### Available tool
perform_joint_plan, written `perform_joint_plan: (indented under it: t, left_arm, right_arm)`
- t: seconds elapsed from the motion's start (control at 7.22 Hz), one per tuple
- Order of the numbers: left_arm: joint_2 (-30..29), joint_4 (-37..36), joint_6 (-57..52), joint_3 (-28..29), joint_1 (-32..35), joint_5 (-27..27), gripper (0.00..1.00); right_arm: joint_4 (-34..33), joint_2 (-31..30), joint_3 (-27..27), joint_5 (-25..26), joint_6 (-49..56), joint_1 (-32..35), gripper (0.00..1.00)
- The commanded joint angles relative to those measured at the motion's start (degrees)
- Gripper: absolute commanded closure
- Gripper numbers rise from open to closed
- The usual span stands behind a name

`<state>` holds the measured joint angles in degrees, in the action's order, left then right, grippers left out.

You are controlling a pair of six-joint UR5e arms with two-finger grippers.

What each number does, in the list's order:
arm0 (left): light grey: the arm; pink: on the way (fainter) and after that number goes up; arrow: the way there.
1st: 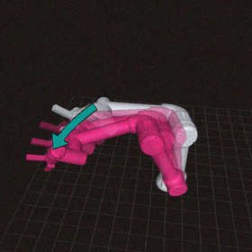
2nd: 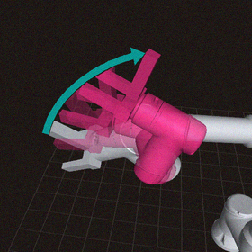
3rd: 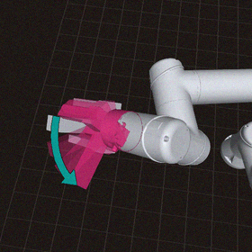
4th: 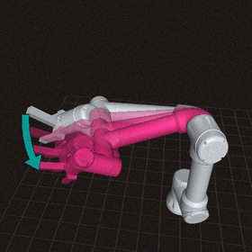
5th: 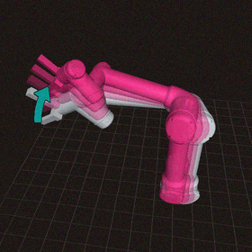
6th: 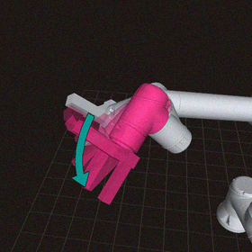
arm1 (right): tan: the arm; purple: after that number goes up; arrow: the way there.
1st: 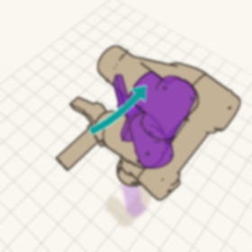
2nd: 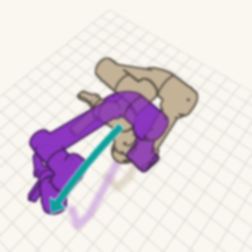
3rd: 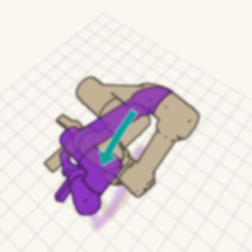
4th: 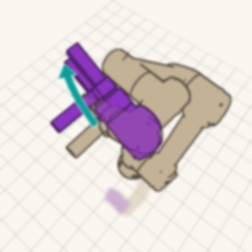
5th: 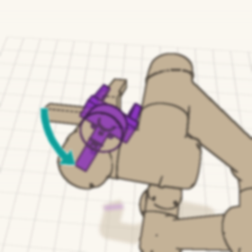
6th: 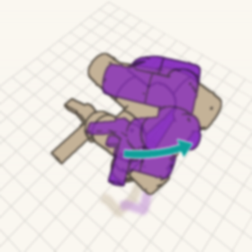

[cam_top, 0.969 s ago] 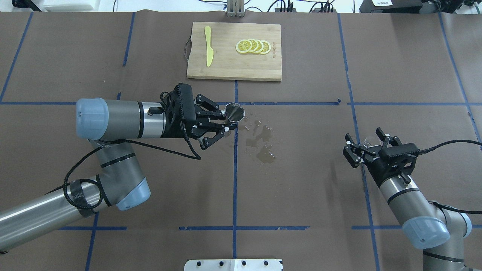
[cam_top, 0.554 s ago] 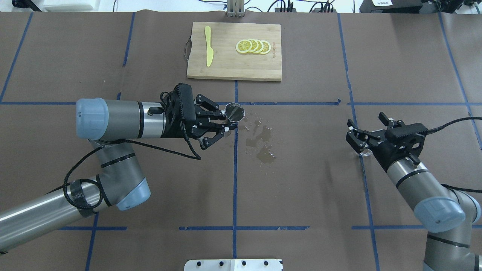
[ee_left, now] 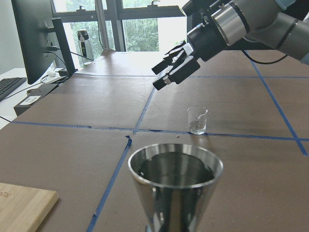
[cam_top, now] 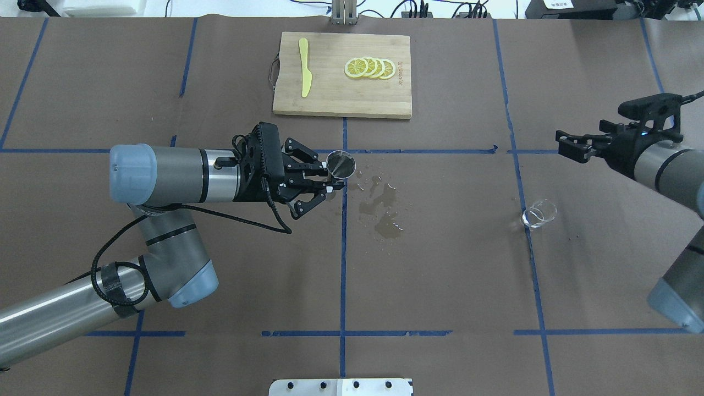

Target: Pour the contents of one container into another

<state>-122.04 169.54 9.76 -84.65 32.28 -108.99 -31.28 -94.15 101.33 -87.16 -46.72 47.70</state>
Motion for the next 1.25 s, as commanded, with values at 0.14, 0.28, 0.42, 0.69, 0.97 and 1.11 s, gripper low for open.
perform_joint_plan:
  t: [0.14,0.28,0.42,0.69,0.97,1.11]
  left_arm:
    - [0.04,0.09,-0.09,-0.07,-0.03,0.0,1.0]
    - [0.13,0.09,0.0,-0.07,0.06,0.0,1.0]
    - [0.13,0.09,-0.09,-0.07,0.06,0.09,1.0]
    - [0.13,0.09,-0.09,-0.16,0.32,0.0,1.0]
    - [0.13,0.44,0.0,-0.6,0.67,-0.09,1.0]
    - [0.13,0.88,0.44,-0.86,1.63,-0.09,1.0]
  right_arm:
    - [-24.58,0.46,-1.31,-24.16,16.4,20.7,0.0]
    - [-33.05,0.9,-1.31,-31.07,30.4,27.55,0.0]
    - [-43.15,0.99,-1.05,-38.71,37.07,34.5,0.0]
    - [-58.85,-0.39,-1.39,-43.71,37.66,40.0,0.0]
    - [-59.59,-3.49,-1.58,-44.58,46.56,42.54,0.0]
    - [-59.86,-3.49,-1.14,-44.94,46.89,42.65,0.0]
